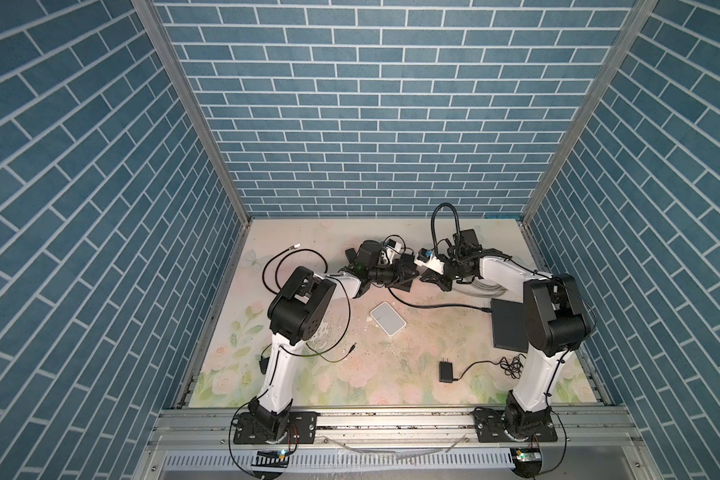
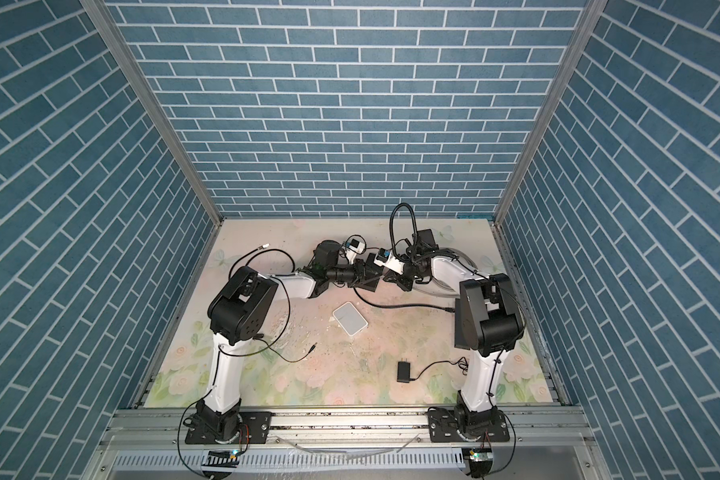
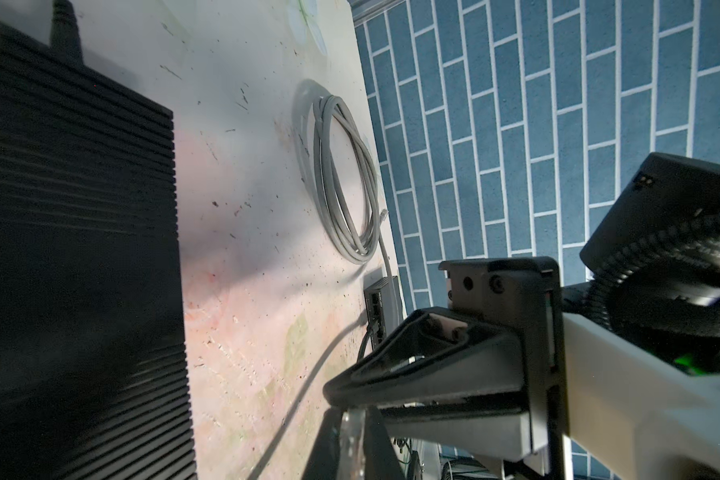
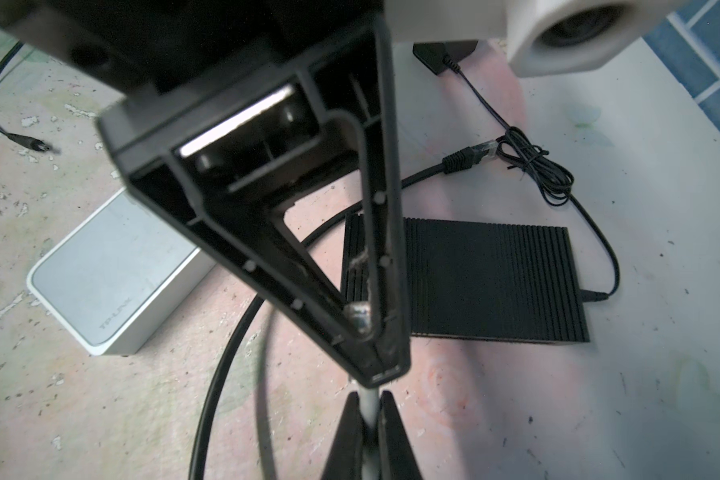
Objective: Insert the plug into the switch port
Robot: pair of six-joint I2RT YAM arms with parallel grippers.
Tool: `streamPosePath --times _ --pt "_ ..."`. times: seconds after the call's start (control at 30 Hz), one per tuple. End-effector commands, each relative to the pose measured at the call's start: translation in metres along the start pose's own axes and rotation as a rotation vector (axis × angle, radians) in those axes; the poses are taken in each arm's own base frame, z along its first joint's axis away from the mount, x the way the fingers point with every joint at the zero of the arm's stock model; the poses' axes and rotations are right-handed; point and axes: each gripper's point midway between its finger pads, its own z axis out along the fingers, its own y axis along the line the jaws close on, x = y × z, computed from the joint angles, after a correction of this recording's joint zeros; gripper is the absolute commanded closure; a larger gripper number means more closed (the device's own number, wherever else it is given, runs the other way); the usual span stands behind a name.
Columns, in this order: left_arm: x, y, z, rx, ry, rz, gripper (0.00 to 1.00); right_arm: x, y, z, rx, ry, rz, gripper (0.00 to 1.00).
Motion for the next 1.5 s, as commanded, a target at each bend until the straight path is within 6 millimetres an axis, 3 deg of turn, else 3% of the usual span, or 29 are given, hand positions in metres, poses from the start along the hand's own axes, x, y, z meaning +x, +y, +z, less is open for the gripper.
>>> streamPosePath --times 0.0,0.07,0.23,0.33,0.43,0.53,0.67,0.93,1.47 --pt "-0.010 0.006 -0.006 -0.013 -0.046 0.014 0.83 0.004 0.018 -0.001 -0.059 0.021 0.007 0.95" --pt "-0.014 0.008 -0.011 -0.029 -0.064 0.016 0.76 0.009 0.019 -0.001 -0.070 0.050 0.013 0.95" --pt "-0.026 0.028 -0.037 -0.185 -0.100 0.067 0.75 0.023 0.022 -0.002 -0.084 0.131 0.027 0.94" --pt "-0.025 0.048 -0.054 -0.369 -0.058 0.160 0.72 0.035 0.022 -0.002 -0.081 0.197 0.029 0.94" --pt "-0.028 0.061 -0.059 -0.472 -0.016 0.233 0.69 0.045 0.019 0.003 -0.077 0.246 0.033 0.94" --pt "-0.031 0.073 -0.057 -0.524 0.026 0.271 0.67 0.049 0.018 0.009 -0.073 0.286 0.022 0.94" --pt "-0.029 0.070 -0.044 -0.458 0.045 0.261 0.66 0.055 0.017 0.017 -0.071 0.327 0.009 0.94" --pt "-0.012 0.084 -0.037 -0.451 0.081 0.224 0.64 0.053 0.006 0.031 -0.035 0.341 0.014 0.94" --pt "0.004 0.085 -0.028 -0.375 0.087 0.145 0.63 0.041 -0.005 0.038 0.024 0.313 0.009 0.94"
